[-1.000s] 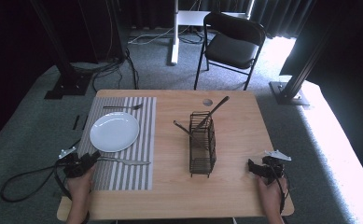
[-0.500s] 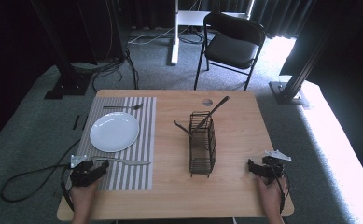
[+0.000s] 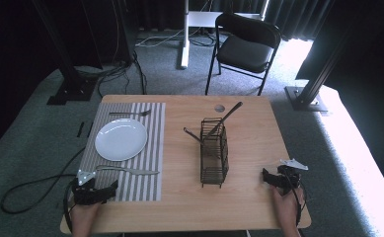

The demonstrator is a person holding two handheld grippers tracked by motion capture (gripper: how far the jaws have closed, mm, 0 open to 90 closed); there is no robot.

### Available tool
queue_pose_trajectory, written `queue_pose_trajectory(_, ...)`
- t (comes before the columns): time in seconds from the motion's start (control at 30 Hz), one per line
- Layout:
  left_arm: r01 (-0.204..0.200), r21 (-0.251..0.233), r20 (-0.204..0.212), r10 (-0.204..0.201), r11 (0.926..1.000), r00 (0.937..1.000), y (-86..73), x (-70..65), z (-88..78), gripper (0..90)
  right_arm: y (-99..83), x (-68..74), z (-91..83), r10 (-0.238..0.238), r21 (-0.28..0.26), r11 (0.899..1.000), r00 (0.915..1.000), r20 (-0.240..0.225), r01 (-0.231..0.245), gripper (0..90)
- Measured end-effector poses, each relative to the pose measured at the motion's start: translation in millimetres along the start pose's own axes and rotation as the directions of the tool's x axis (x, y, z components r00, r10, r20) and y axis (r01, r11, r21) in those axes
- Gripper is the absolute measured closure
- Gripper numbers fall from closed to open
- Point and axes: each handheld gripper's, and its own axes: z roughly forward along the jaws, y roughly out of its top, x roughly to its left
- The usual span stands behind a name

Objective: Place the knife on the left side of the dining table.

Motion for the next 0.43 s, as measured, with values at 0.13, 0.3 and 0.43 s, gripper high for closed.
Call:
queue_pose_trajectory(0.13,-0.023,-0.019,-0.018,0.023,0.9995,0.9996,0.1,-0.6,-1.9,0.0,0.0,-0.1,0.0,0.0,0.0,1.0,1.0,0.0,0.0,13.5)
queue_pose_trajectory(0.3,-0.039,-0.005,-0.012,0.039,0.9992,0.9992,-0.2,-2.9,1.6,0.0,0.0,0.0,0.0,0.0,0.0,1.0,1.0,0.0,0.0,13.5)
queue_pose_trajectory(0.43,-0.039,0.0,-0.013,0.039,0.9992,0.9992,0.2,-3.2,3.6,0.0,0.0,0.0,0.0,0.0,0.0,1.0,1.0,0.001,0.0,13.5)
